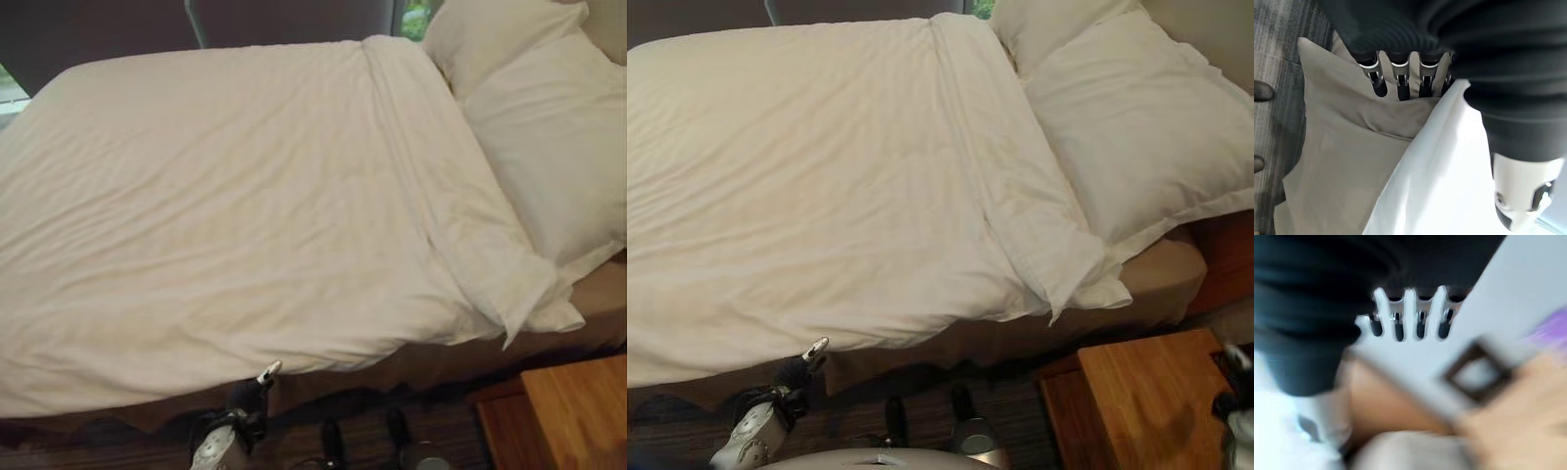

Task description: Making the bed.

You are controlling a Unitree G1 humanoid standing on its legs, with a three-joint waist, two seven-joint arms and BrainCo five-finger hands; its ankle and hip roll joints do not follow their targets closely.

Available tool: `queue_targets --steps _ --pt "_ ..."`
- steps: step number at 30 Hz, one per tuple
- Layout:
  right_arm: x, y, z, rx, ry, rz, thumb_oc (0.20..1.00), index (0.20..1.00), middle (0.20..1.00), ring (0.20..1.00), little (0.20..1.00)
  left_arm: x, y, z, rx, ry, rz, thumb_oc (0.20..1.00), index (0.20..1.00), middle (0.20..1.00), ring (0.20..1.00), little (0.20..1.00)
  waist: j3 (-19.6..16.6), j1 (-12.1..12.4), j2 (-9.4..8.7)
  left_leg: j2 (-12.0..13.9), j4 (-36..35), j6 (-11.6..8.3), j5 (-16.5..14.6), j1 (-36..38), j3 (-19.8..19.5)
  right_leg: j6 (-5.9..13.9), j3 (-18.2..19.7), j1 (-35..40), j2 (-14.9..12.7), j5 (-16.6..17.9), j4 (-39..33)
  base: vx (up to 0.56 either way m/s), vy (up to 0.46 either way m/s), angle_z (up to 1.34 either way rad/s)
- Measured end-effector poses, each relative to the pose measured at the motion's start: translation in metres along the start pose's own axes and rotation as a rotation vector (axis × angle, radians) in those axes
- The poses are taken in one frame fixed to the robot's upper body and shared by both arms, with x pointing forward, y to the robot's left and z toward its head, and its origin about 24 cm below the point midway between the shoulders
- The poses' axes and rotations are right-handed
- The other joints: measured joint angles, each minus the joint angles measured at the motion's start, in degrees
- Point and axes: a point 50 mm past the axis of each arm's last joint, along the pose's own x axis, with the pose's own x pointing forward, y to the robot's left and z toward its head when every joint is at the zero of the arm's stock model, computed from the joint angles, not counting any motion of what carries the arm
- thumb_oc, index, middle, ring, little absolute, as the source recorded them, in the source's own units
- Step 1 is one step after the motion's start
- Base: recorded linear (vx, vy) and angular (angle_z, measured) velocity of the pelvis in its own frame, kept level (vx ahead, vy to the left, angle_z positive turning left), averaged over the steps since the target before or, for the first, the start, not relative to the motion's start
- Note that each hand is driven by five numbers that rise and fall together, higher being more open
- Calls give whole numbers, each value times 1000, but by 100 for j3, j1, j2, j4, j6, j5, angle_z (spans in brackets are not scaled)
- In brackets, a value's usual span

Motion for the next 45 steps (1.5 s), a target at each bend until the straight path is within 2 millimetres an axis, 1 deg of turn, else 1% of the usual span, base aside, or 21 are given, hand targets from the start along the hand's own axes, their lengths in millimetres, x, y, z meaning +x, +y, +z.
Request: queue_targets --steps 2,3,6,7,10,11,12,14,15,16,19,20,22,25,28,31,33,37,40,44,45 --pt "-3 23 16 124 -68 52 200 200 200 200 200 2 -2 3 18 -7 -8 1000 1000 1000 1000 1000 -36 30 -104 -6 -89 -12 9 14 47 26 103 -77 9 -2 0 0 4 2" --pt "-4 35 20 175 -85 93 200 200 200 200 200 5 -7 6 26 -12 -27 1000 1000 1000 1000 1000 -56 154 -175 1 -155 -26 37 28 96 27 123 -81 -7 -3 1 -17 -3 8" --pt "-18 72 41 322 -131 232 200 200 200 200 200 2 -8 -1 32 11 -35 1000 1000 1000 1000 1000 -64 286 -173 59 -185 -59 75 81 315 55 210 -64 1 18 -1 -19 -10 -27" --pt "-38 117 72 409 -204 451 200 200 200 200 200 1 -6 -3 38 23 -28 1000 1000 1000 1000 1000 -59 263 -150 68 -187 -60 75 112 421 116 296 -139 17 82 -2 -15 -10 -61" --pt "-56 153 86 427 -232 657 200 200 200 200 200 4 -12 -2 43 20 -47 1000 1000 1000 1000 1000 -63 381 -129 96 -189 -53 81 127 420 108 234 -103 26 131 0 -17 -24 -5" --pt "-57 159 89 430 -230 679 200 200 200 200 200 3 -14 -4 47 27 -56 1000 1000 1000 1000 1000 -47 460 -104 105 -189 -33 95 148 424 107 238 -92 36 146 -1 -24 -38 3" --pt "-55 178 95 447 -210 718 200 200 200 200 200 2 -16 -8 50 40 -64 1000 1000 1000 1000 1000 -42 522 -61 118 -189 2 120 176 423 126 240 -63 55 159 -1 -19 -29 -12" --pt "-48 197 99 462 -164 732 200 200 200 200 200 5 -23 -7 58 39 -87 1000 1000 1000 1000 1000 -15 617 -2 128 -189 19 172 172 398 127 210 -57 66 154 1 -8 -14 4" --pt "-42 218 102 500 -96 733 200 200 200 200 200 5 -24 -7 61 40 -93 1000 1000 1000 1000 1000 12 618 28 130 -188 12 212 168 365 105 182 -54 72 166 0 -16 -28 16" --pt "-39 226 104 518 -56 730 200 200 200 200 200 6 -27 -5 65 37 -101 1000 1000 1000 1000 1000 37 629 62 128 -185 44 236 168 319 97 145 -37 75 172 1 -19 -32 26" --pt "-29 239 115 559 -4 719 200 200 200 200 200 10 -38 -4 80 36 -146 1000 1000 1000 1000 1000 146 902 155 129 -158 85 273 182 282 103 70 8 71 155 -2 -10 -20 12" --pt "-25 246 120 568 18 714 200 200 200 200 200 11 -39 -3 81 33 -150 1000 1000 1000 1000 1000 177 905 173 130 -158 84 272 181 273 104 59 12 78 148 -3 -4 -21 4" --pt "-10 252 137 600 39 672 200 200 200 200 200 14 -42 1 84 23 -160 1000 1000 1000 1000 1000 287 932 244 118 -159 84 279 176 235 109 16 25 86 143 -3 2 -34 9" --pt "6 252 151 624 64 622 200 200 200 200 200 17 -45 5 96 13 -172 1000 1000 1000 1000 1000 380 930 338 106 -159 83 279 158 151 114 -56 29 72 136 -4 0 -29 11" --pt "27 241 163 606 66 553 200 200 200 200 200 18 -51 6 105 11 -198 1000 1000 1000 1000 1000 471 945 486 87 -162 51 262 130 132 118 -71 15 59 129 -4 14 -13 5" --pt "49 220 166 573 73 465 200 200 200 200 200 21 -57 9 113 3 -218 1000 1000 1000 1000 1000 551 954 637 83 -177 48 259 102 109 114 -96 2 48 121 -4 19 -33 3" --pt "57 210 167 566 76 432 200 200 200 200 200 21 -57 9 116 3 -221 1000 1000 1000 1000 1000 558 949 692 81 -160 51 262 54 116 109 -102 -54 48 125 -2 19 -30 -2" --pt "65 197 150 573 148 363 200 200 200 200 200 20 -59 8 119 7 -226 1000 1000 1000 1000 1000 580 918 787 100 -158 72 300 54 116 97 -119 -55 72 116 -4 13 -36 0" --pt "64 196 134 558 210 345 200 200 200 200 200 21 -61 8 125 7 -235 1000 1000 1000 1000 1000 598 919 871 105 -158 62 305 53 110 96 -128 -54 79 117 -3 0 0 0" --pt "64 196 133 555 216 345 200 200 200 200 200 21 -62 8 127 7 -240 1000 1000 1000 1000 1000 599 917 897 105 -160 36 288 53 101 89 -137 -49 78 122 -3 2 -8 0" --pt "57 196 109 611 263 329 200 200 200 200 200 20 -62 6 127 12 -241 1000 1000 1000 1000 1000 534 933 934 112 -133 -20 250 -61 113 74 -116 -171 44 19 -3 27 -36 6"
